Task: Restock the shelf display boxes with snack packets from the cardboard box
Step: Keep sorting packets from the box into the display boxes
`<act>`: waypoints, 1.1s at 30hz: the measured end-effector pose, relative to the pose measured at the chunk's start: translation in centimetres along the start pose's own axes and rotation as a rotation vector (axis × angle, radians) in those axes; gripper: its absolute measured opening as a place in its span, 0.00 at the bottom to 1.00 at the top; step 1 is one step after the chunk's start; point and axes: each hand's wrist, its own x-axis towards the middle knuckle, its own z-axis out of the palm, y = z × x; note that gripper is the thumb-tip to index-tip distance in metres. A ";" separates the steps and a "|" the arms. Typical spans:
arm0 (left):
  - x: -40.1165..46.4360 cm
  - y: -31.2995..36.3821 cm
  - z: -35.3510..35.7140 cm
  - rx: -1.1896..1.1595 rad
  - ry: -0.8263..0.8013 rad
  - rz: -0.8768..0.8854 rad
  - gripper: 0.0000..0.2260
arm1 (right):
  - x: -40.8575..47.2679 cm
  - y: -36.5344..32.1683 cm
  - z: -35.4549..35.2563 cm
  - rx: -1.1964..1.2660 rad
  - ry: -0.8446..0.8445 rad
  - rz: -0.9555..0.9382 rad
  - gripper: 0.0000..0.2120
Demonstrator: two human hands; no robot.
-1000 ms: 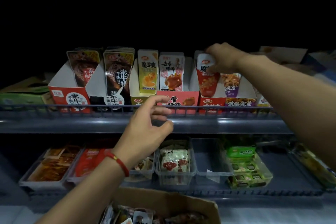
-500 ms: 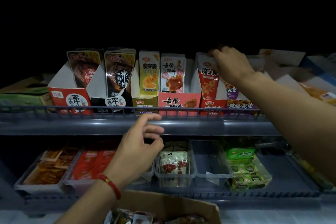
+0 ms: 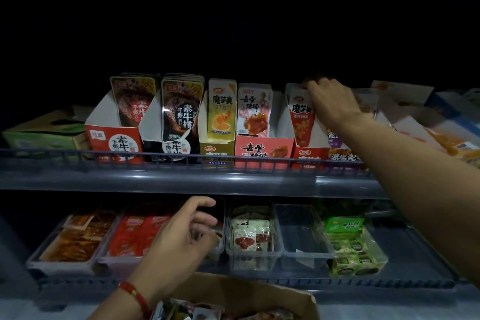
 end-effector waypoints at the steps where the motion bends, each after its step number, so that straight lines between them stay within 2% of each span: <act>1: 0.0 -0.3 -0.2 0.006 0.001 0.004 0.21 | 0.1 -0.2 -0.1 -0.008 0.003 0.013 0.24; 5: -0.2 -1.3 -0.9 0.085 -0.063 0.016 0.19 | 0.1 -0.7 -1.0 0.012 0.066 0.014 0.25; 8: -0.7 -2.8 -1.5 0.249 -0.079 0.043 0.16 | -2.3 -2.8 -3.5 0.206 0.230 -0.051 0.19; 10: -1.5 -4.8 -1.4 0.396 -0.034 0.054 0.12 | -5.6 -5.8 -5.7 0.395 0.262 -0.161 0.14; 12: -2.5 -7.2 -0.7 0.528 -0.073 0.014 0.11 | -9.8 -9.2 -6.7 0.599 0.085 -0.234 0.10; 15: -4.1 -9.8 0.7 0.771 -0.268 -0.098 0.13 | -16.2 -14.1 -4.8 0.721 -0.370 -0.352 0.06; 18: -5.6 -11.5 1.6 0.943 -0.392 -0.167 0.10 | -21.9 -18.8 -1.9 0.657 -0.809 -0.502 0.11; 20: -6.4 -12.5 1.7 0.940 -0.408 -0.206 0.11 | -24.9 -21.8 -0.1 0.592 -1.069 -0.583 0.17; 21: -6.6 -13.0 1.7 0.923 -0.417 -0.218 0.12 | -26.3 -23.1 1.1 0.586 -1.147 -0.595 0.21; 23: -7.0 -13.6 1.5 0.886 -0.424 -0.244 0.14 | -28.9 -25.4 3.6 0.631 -1.211 -0.555 0.27; 25: -7.1 -13.7 1.3 0.843 -0.400 -0.265 0.14 | -31.1 -27.0 5.4 0.689 -1.204 -0.486 0.29; 28: -7.3 -13.5 1.1 0.819 -0.358 -0.289 0.12 | -33.6 -29.2 7.2 0.703 -1.162 -0.442 0.25; 30: -7.3 -13.2 1.0 0.842 -0.339 -0.298 0.11 | -34.2 -30.3 7.4 0.667 -1.123 -0.414 0.27; 33: -7.1 -12.7 1.2 0.846 -0.302 -0.306 0.10 | -34.7 -31.4 7.6 0.656 -1.129 -0.364 0.17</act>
